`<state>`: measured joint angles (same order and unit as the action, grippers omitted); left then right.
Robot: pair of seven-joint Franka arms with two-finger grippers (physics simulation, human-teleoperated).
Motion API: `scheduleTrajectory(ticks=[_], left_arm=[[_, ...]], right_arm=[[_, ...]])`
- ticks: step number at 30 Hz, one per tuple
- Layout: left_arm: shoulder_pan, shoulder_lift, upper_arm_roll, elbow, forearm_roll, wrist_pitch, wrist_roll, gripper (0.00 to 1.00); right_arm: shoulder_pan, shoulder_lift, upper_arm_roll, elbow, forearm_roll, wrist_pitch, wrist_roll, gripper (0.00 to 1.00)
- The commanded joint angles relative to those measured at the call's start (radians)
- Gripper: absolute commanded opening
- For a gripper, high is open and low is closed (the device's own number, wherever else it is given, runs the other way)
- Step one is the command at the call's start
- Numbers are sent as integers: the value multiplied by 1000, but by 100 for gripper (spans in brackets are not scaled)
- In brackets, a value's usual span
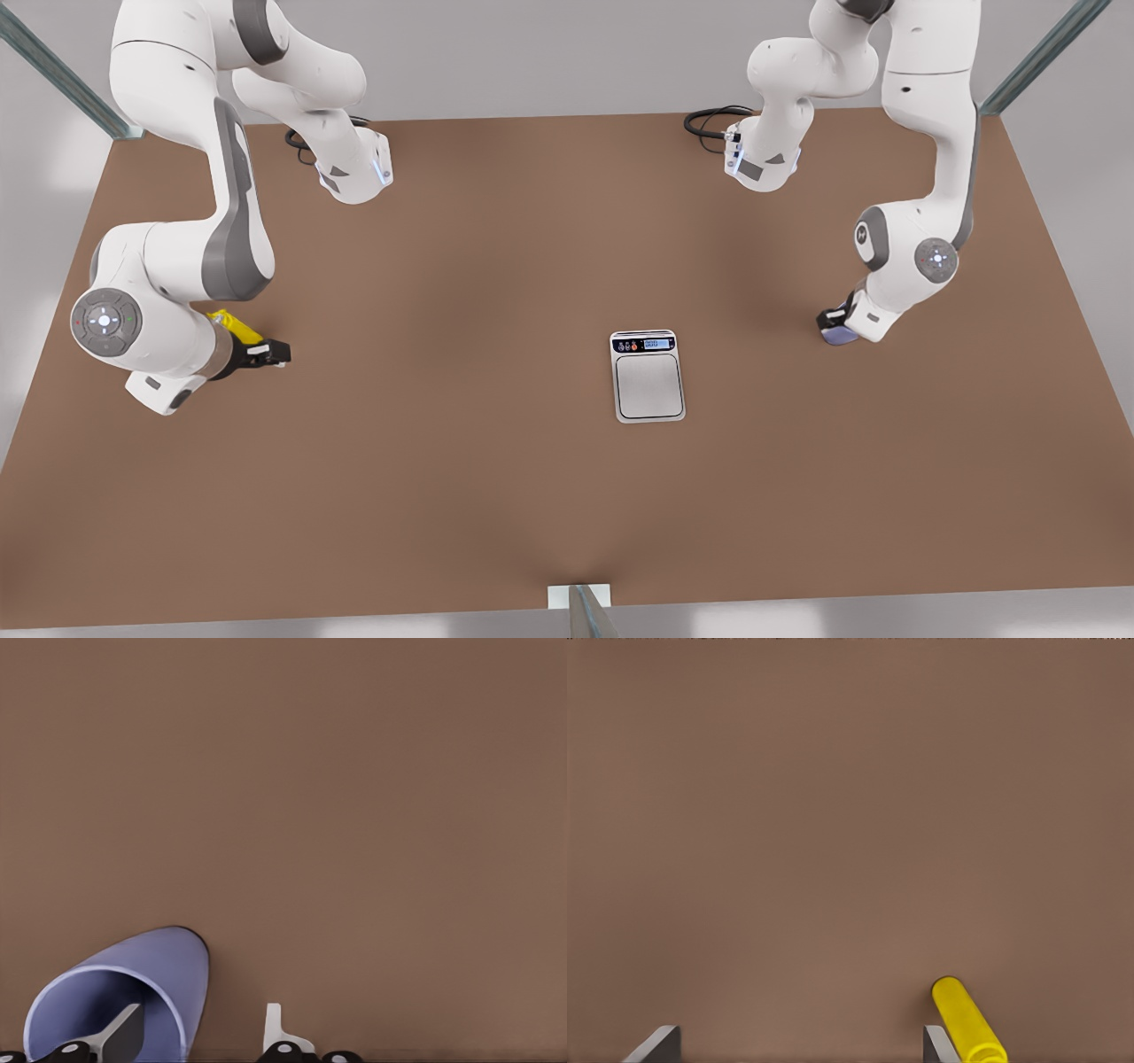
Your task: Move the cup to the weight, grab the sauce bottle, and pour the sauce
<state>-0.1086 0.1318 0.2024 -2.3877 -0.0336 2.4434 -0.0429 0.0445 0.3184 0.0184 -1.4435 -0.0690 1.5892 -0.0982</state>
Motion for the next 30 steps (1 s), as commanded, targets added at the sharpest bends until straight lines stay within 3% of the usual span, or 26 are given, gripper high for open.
scheduleTrajectory(ticks=[1,3,4,7,9,17,20,23,27,30], left_arm=[[0,0,0,-4,0,2,0,72],[0,6,0,-25,0,42,0,72],[0,12,0,-30,0,48,0,66],[0,35,0,-44,1,98,3,35],[0,40,0,-44,1,101,11,23],[0,51,0,-44,9,111,12,21],[0,51,0,-44,8,111,14,21],[0,48,0,-44,9,111,14,21],[0,46,0,-44,9,112,14,21],[0,49,0,-44,8,121,14,25]], right_arm=[[0,1,0,0,0,0,0,100],[-2,1,2,-3,0,0,-8,100],[-3,2,0,-6,0,2,-27,100],[-112,5,0,-47,9,112,-582,100],[-251,8,0,-77,103,135,-947,100],[-764,94,-2,-356,491,169,-1850,100],[-903,174,-2,-426,572,166,-2006,100],[-959,186,-2,-543,719,176,-2101,100],[-974,232,-2,-554,758,196,-2362,100],[-965,272,0,-554,764,196,-2364,100]])
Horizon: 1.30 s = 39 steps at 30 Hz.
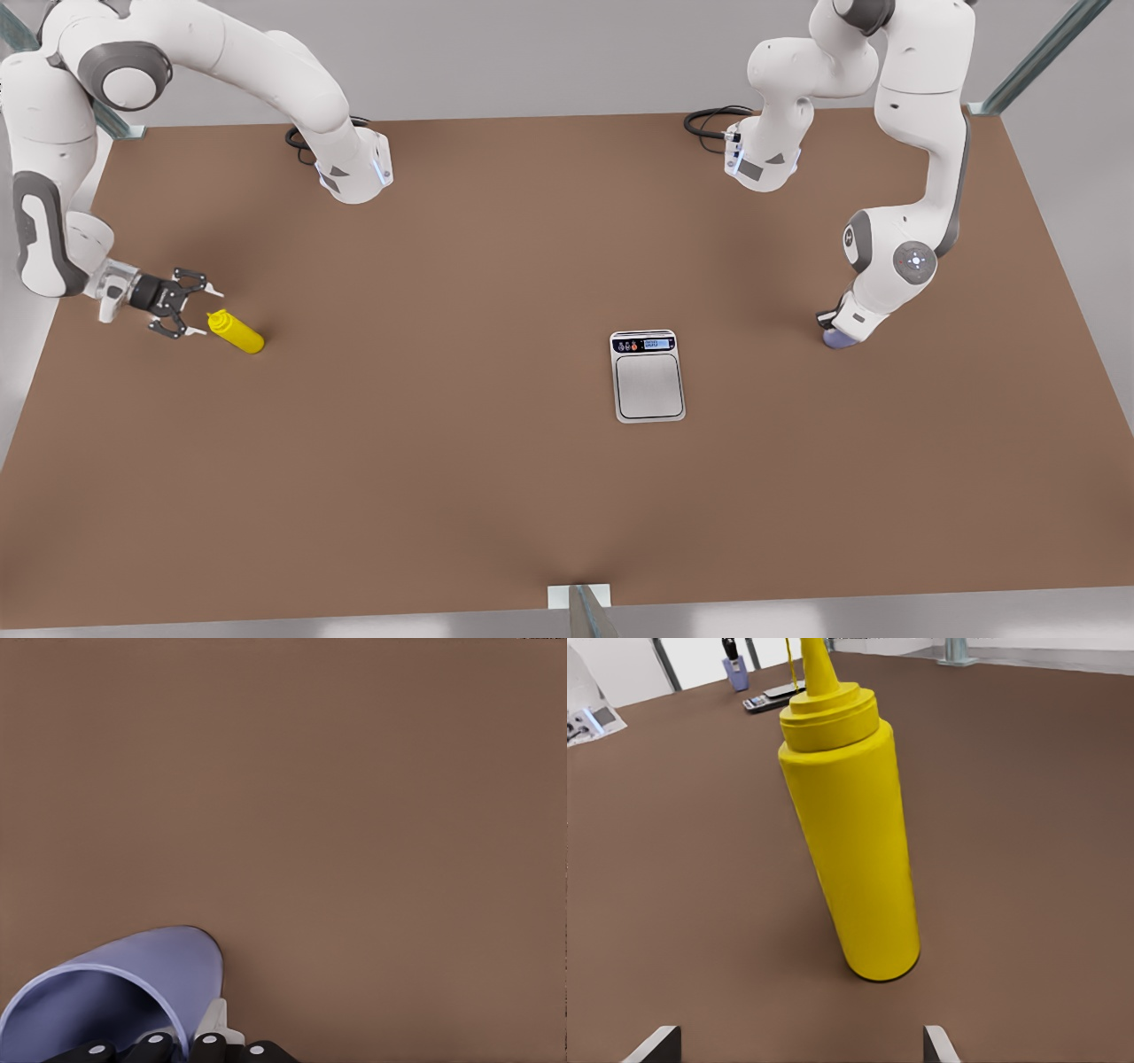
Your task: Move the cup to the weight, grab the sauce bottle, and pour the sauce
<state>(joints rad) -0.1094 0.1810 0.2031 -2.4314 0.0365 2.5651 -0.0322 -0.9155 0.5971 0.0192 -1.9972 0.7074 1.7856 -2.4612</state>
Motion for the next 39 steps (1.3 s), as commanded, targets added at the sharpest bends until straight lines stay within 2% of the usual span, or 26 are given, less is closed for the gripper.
scheduleTrajectory(ticks=[1,2,3,7,20,27,28,29,30,37,39], left_arm=[[0,0,-1,0,-63,0,1,24],[0,2,-1,0,-61,1,3,25],[0,2,-1,0,-61,1,3,30],[0,2,-1,2,-61,3,3,25],[-49,-9,-13,20,-67,38,-11,24],[-179,11,-13,77,-72,14,-173,24],[-193,14,-13,90,-72,3,-201,24],[-205,15,-13,95,-72,3,-221,24],[-222,23,-13,106,-72,1,-249,24],[-351,63,-14,212,-72,-86,-448,24],[-401,92,-14,265,-73,-115,-529,24]], right_arm=[[3,4,1,0,1,0,1,100],[9,13,1,0,3,0,1,100],[24,18,1,5,23,2,1,100],[75,26,1,17,53,14,5,100],[112,69,15,51,66,2,-53,100],[113,89,31,51,77,1,-53,100],[115,89,33,51,77,0,-53,94],[115,89,33,52,75,0,-53,80],[115,89,33,52,77,0,-53,77],[115,89,53,52,77,-3,-51,77],[115,89,53,51,77,-3,-51,68]])
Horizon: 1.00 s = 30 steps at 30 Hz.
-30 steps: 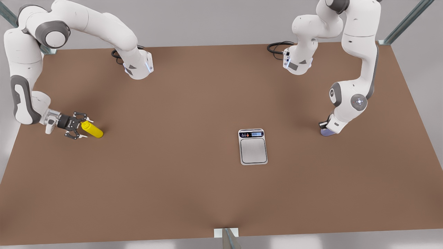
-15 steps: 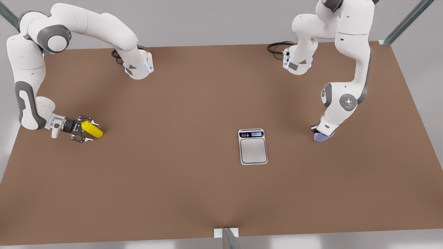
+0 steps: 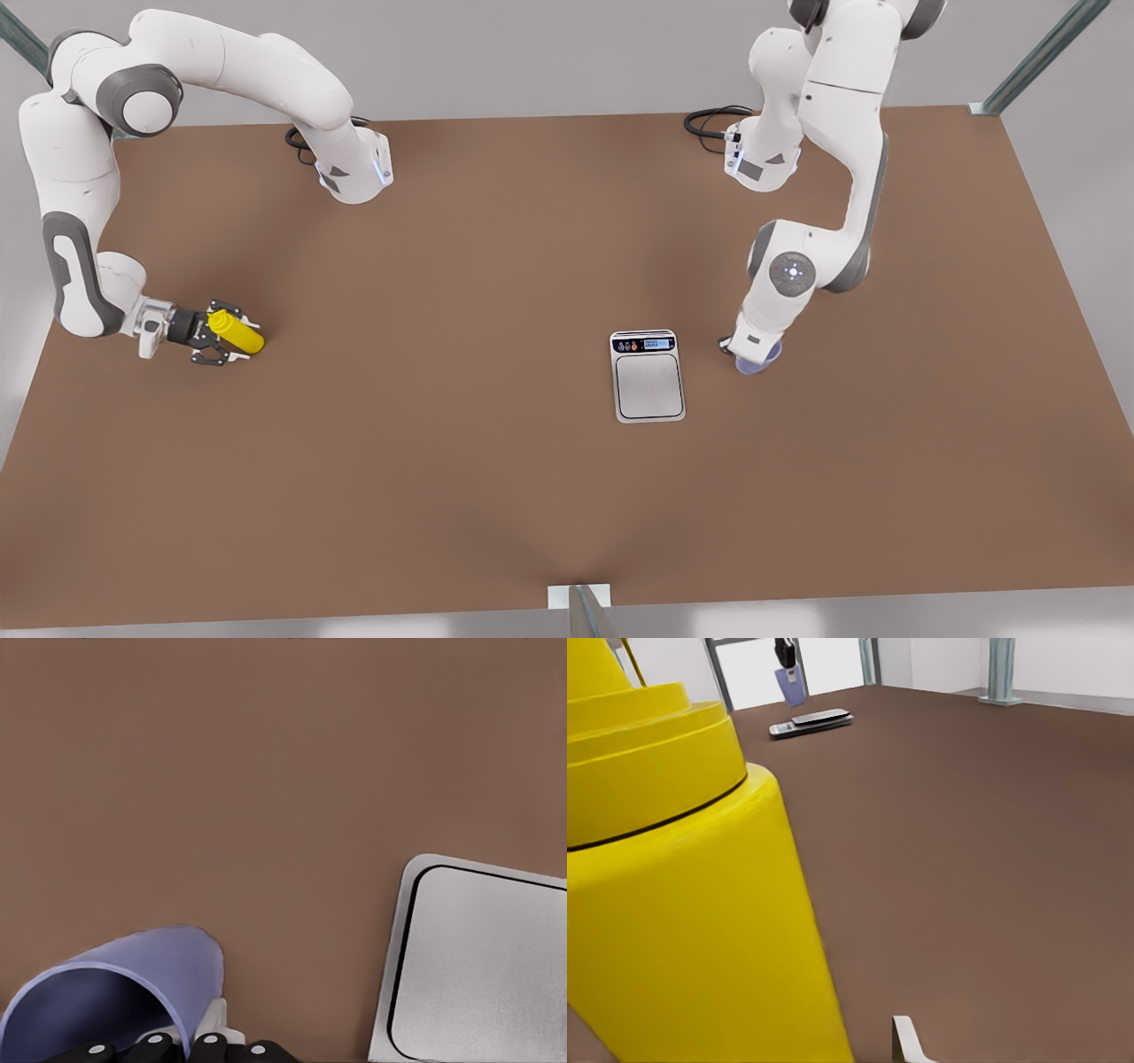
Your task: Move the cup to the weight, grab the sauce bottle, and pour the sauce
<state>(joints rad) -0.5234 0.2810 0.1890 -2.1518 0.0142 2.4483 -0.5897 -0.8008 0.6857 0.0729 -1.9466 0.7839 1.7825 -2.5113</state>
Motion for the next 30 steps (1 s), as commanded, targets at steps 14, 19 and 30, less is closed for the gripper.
scheduleTrajectory(ticks=[14,19,30], left_arm=[[-129,171,-91,319,-99,-129,-326,24],[-132,336,-103,530,-99,-130,-455,24],[-155,357,-105,558,-89,-132,-475,100]], right_arm=[[63,-38,7,124,-2,-75,186,54],[327,-92,1,379,-72,-66,486,54],[677,-224,137,560,-603,99,1157,54]])
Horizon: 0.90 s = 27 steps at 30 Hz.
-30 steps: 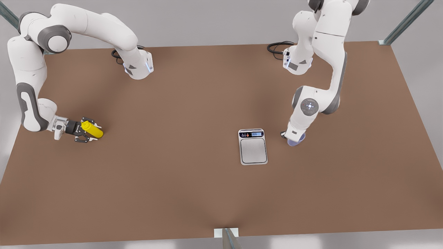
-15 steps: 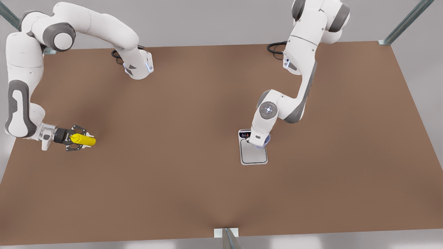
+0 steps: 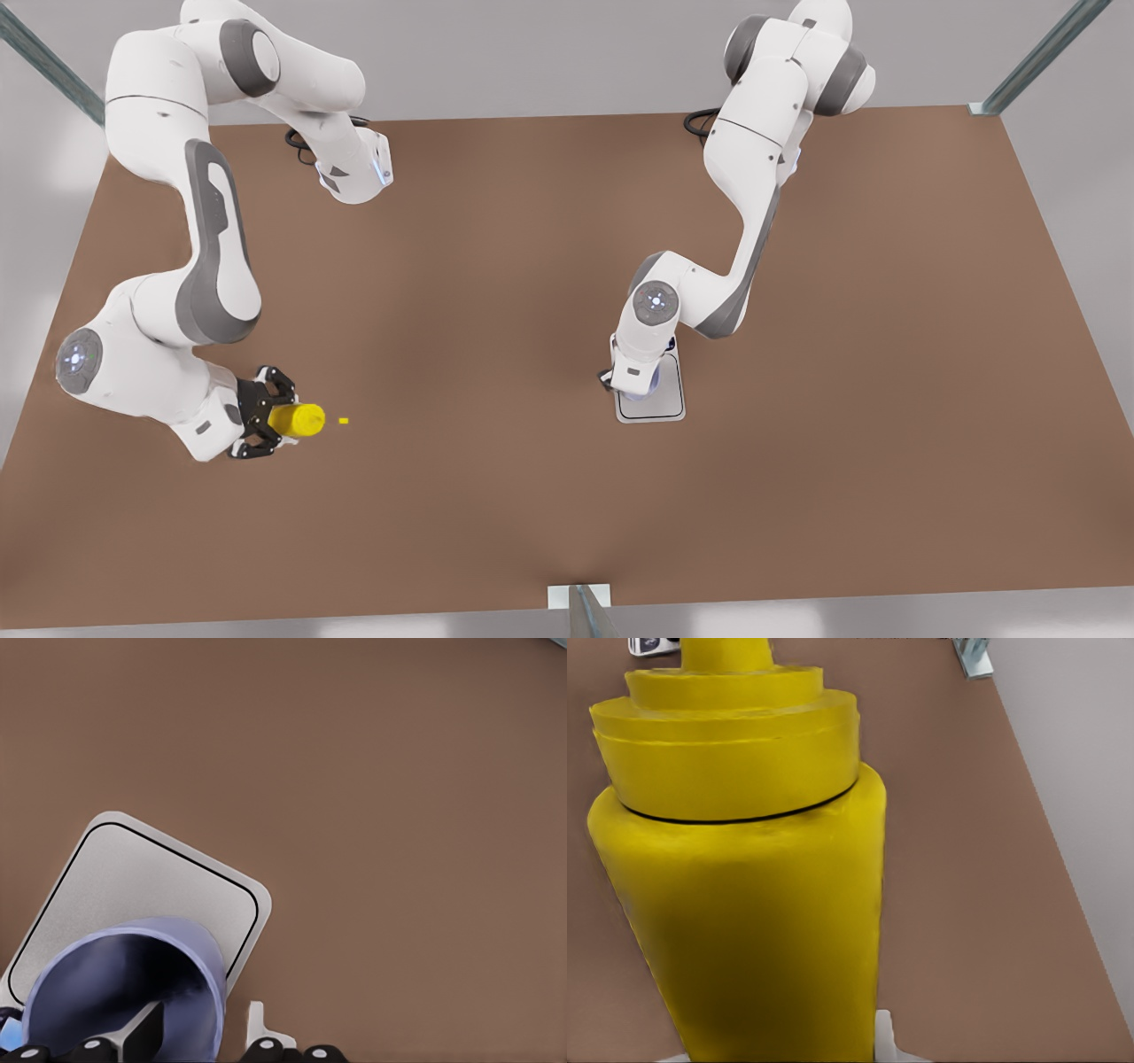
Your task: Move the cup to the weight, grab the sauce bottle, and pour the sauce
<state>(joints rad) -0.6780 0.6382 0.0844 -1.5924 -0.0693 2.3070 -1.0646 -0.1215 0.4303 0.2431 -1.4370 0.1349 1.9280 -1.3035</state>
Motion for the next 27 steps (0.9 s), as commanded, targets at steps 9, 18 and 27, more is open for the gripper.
scheduleTrajectory(ticks=[9,18,27], left_arm=[[2,-64,6,0,-12,-47,3,100],[43,-295,814,-14,-256,-607,1137,100],[629,-483,48,218,-1,-865,1117,100]], right_arm=[[-1,-182,209,-306,-429,321,540,54],[163,-222,298,-425,-894,352,1059,54],[493,57,298,-220,-1383,50,1537,54]])
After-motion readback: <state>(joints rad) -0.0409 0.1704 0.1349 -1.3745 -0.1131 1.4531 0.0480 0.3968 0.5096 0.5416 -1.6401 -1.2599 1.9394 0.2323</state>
